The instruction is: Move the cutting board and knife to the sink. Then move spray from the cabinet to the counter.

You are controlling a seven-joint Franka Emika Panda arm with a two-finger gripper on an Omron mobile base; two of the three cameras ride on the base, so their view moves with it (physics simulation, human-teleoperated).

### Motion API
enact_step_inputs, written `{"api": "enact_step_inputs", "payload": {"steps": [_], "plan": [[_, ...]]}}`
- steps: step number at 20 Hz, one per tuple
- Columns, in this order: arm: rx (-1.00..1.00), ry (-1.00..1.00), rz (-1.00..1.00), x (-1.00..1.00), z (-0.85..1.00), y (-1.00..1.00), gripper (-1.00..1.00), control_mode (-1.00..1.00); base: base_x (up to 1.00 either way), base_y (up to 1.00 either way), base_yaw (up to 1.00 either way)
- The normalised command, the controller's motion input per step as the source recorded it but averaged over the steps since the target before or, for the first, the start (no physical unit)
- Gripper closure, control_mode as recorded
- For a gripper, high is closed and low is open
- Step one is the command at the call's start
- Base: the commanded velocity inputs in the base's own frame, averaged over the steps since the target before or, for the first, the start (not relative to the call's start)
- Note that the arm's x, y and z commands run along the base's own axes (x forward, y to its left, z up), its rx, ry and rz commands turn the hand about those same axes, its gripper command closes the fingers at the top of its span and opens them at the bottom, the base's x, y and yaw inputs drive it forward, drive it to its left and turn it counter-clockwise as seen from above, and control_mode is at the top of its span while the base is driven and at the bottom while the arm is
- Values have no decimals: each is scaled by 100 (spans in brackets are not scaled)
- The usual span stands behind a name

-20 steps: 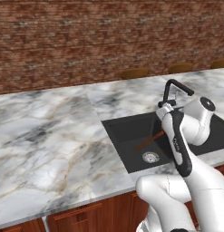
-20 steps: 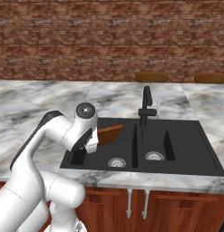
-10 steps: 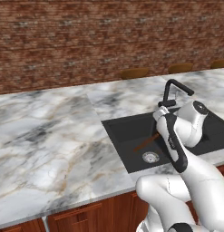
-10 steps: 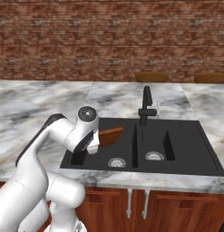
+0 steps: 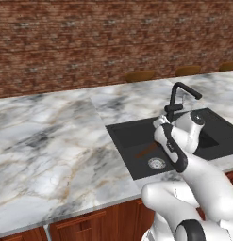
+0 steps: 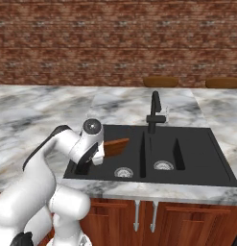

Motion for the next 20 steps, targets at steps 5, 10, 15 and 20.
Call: {"api": "enact_step_inputs", "payload": {"steps": [5, 10, 15, 20], "plan": [[1, 0, 0, 17, -35, 3, 100, -100, 0, 0, 0], [5, 0, 0, 10, -47, 0, 100, -100, 0, 0, 0], [1, 0, 0, 8, -38, 0, 100, -100, 0, 0, 0], [-2, 0, 0, 10, -33, 0, 100, -100, 0, 0, 0]]}}
